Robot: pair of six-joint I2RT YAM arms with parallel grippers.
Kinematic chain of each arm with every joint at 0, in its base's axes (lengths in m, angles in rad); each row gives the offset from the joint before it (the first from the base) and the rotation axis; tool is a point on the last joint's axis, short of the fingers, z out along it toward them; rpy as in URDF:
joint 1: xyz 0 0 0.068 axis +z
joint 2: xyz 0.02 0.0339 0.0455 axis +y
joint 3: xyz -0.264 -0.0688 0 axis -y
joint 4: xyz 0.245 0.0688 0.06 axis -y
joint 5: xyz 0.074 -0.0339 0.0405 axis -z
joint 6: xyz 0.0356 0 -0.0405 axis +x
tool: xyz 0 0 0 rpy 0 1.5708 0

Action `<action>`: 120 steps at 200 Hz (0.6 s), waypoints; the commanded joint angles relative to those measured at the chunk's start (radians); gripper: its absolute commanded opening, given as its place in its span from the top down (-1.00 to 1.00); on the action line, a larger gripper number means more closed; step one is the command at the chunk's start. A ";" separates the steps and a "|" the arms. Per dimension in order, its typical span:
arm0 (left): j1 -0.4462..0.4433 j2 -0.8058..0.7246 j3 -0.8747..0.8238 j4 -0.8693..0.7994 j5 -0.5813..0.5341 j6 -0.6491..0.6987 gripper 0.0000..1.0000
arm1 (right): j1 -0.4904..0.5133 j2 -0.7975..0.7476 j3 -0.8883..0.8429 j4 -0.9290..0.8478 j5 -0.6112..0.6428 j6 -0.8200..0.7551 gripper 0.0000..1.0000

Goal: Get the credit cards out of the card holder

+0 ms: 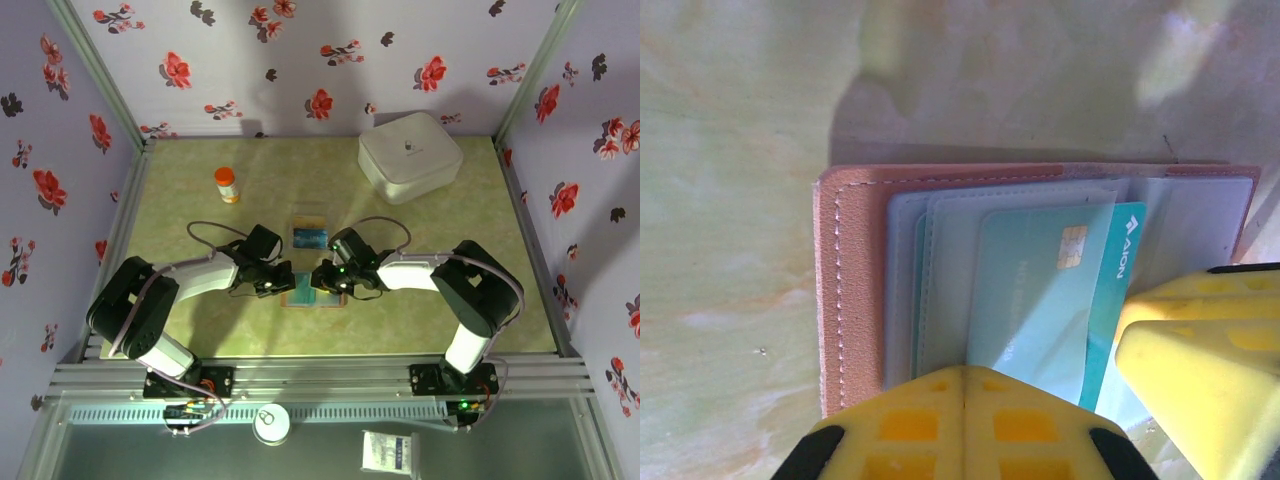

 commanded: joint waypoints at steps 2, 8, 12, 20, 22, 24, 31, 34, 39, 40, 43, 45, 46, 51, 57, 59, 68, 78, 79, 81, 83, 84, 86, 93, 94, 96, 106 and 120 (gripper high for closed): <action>-0.006 0.018 0.007 -0.047 -0.025 0.010 1.00 | -0.003 -0.002 -0.017 0.121 -0.060 0.048 0.61; -0.006 0.018 0.007 -0.046 -0.025 0.010 1.00 | -0.004 0.000 -0.020 0.135 -0.065 0.053 0.61; -0.006 0.018 0.007 -0.046 -0.023 0.010 1.00 | -0.003 0.003 -0.023 0.143 -0.068 0.056 0.61; -0.006 0.019 0.007 -0.046 -0.024 0.009 1.00 | -0.004 0.005 -0.025 0.151 -0.071 0.059 0.61; -0.006 0.019 0.007 -0.047 -0.023 0.009 1.00 | -0.004 0.005 -0.025 0.152 -0.071 0.060 0.61; -0.006 0.018 0.007 -0.047 -0.023 0.009 1.00 | -0.004 0.005 -0.025 0.153 -0.072 0.060 0.61; -0.006 0.019 0.005 -0.047 -0.023 0.008 1.00 | -0.004 0.009 -0.025 0.156 -0.073 0.061 0.61; -0.005 0.020 0.006 -0.047 -0.024 0.009 1.00 | -0.004 0.010 -0.025 0.158 -0.073 0.060 0.62; -0.006 0.019 0.005 -0.047 -0.023 0.008 1.00 | -0.004 0.009 -0.026 0.160 -0.074 0.061 0.63; -0.006 0.020 0.006 -0.046 -0.023 0.008 1.00 | -0.003 0.009 -0.027 0.161 -0.074 0.061 0.63; -0.006 0.019 0.006 -0.046 -0.024 0.009 1.00 | -0.004 0.010 -0.028 0.161 -0.076 0.061 0.63; -0.006 0.018 0.005 -0.046 -0.023 0.009 1.00 | -0.003 0.010 -0.027 0.162 -0.075 0.061 0.63; -0.006 0.019 0.006 -0.046 -0.024 0.008 1.00 | -0.004 0.010 -0.028 0.162 -0.075 0.061 0.64; -0.006 0.018 0.006 -0.046 -0.023 0.009 1.00 | -0.003 0.010 -0.028 0.163 -0.076 0.060 0.64; -0.005 0.018 0.005 -0.047 -0.023 0.008 1.00 | -0.004 0.009 -0.030 0.158 -0.076 0.056 0.63; -0.006 0.018 0.006 -0.047 -0.023 0.009 1.00 | -0.003 0.009 -0.029 0.155 -0.075 0.055 0.63; -0.006 0.019 0.007 -0.047 -0.024 0.008 1.00 | -0.003 0.011 -0.024 0.130 -0.068 0.043 0.64; -0.006 0.022 0.008 -0.046 -0.023 0.009 1.00 | -0.003 0.010 -0.019 0.115 -0.070 0.031 0.64; -0.006 0.022 0.009 -0.046 -0.022 0.008 1.00 | -0.003 0.011 -0.019 0.115 -0.070 0.031 0.64; -0.007 0.022 0.009 -0.046 -0.023 0.008 1.00 | -0.004 0.010 -0.019 0.117 -0.072 0.030 0.64; -0.007 0.021 0.008 -0.046 -0.022 0.009 1.00 | -0.003 0.010 -0.019 0.118 -0.075 0.029 0.63; -0.007 0.022 0.008 -0.046 -0.022 0.009 1.00 | -0.003 0.010 -0.018 0.118 -0.076 0.029 0.63; -0.007 0.021 0.008 -0.046 -0.022 0.009 1.00 | -0.003 0.010 -0.019 0.118 -0.078 0.028 0.63; -0.007 0.021 0.008 -0.046 -0.023 0.008 1.00 | -0.003 0.012 -0.015 0.113 -0.085 0.022 0.63; -0.007 0.022 0.008 -0.046 -0.023 0.008 1.00 | -0.003 0.012 -0.015 0.111 -0.085 0.019 0.63; -0.007 0.022 0.009 -0.046 -0.022 0.008 1.00 | -0.003 0.011 -0.012 0.101 -0.086 0.017 0.62; -0.007 0.023 0.011 -0.047 -0.022 0.008 1.00 | -0.003 0.006 0.008 0.035 -0.067 -0.012 0.60; -0.007 0.024 0.011 -0.047 -0.022 0.009 1.00 | -0.002 -0.002 0.039 -0.083 -0.019 -0.059 0.59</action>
